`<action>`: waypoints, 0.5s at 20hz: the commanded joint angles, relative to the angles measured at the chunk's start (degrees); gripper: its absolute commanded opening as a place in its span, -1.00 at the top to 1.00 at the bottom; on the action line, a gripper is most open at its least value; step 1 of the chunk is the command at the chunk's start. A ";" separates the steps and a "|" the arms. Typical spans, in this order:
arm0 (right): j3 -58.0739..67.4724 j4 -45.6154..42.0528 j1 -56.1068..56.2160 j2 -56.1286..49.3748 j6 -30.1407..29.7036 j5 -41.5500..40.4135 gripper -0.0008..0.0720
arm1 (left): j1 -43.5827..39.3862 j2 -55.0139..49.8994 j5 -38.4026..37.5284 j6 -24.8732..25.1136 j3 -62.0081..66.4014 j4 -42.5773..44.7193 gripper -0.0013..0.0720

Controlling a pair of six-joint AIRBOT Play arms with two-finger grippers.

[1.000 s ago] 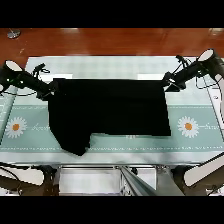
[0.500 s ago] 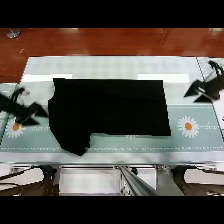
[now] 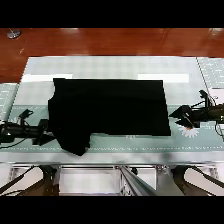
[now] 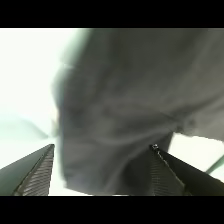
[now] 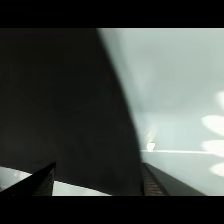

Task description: Fold the shirts.

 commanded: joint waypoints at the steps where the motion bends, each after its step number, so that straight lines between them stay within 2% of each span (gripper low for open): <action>1: -2.71 2.67 -0.33 0.79 -1.77 -0.37 -0.72 | -6.56 0.59 6.34 0.66 -5.20 -2.27 -0.96; 4: 0.00 2.45 -3.41 0.79 -1.66 0.83 -0.72 | -11.52 0.61 5.86 1.92 -5.40 -4.37 -0.95; 5: 0.79 1.20 -4.98 0.79 -1.11 1.84 -0.72 | -12.81 0.57 5.77 1.88 -5.40 -4.20 -0.80; 6: 0.94 -1.14 -6.32 0.79 1.05 2.47 -0.72 | -13.27 0.57 5.35 1.90 -5.22 -4.15 0.56; 7: 0.79 -4.11 -7.10 0.79 3.30 3.39 -0.72 | -13.20 0.59 4.55 2.40 -4.63 -4.20 0.92; 10: -1.40 -9.92 -5.07 0.76 5.29 5.79 -0.72 | -13.18 0.63 1.86 3.85 -1.55 -4.26 0.91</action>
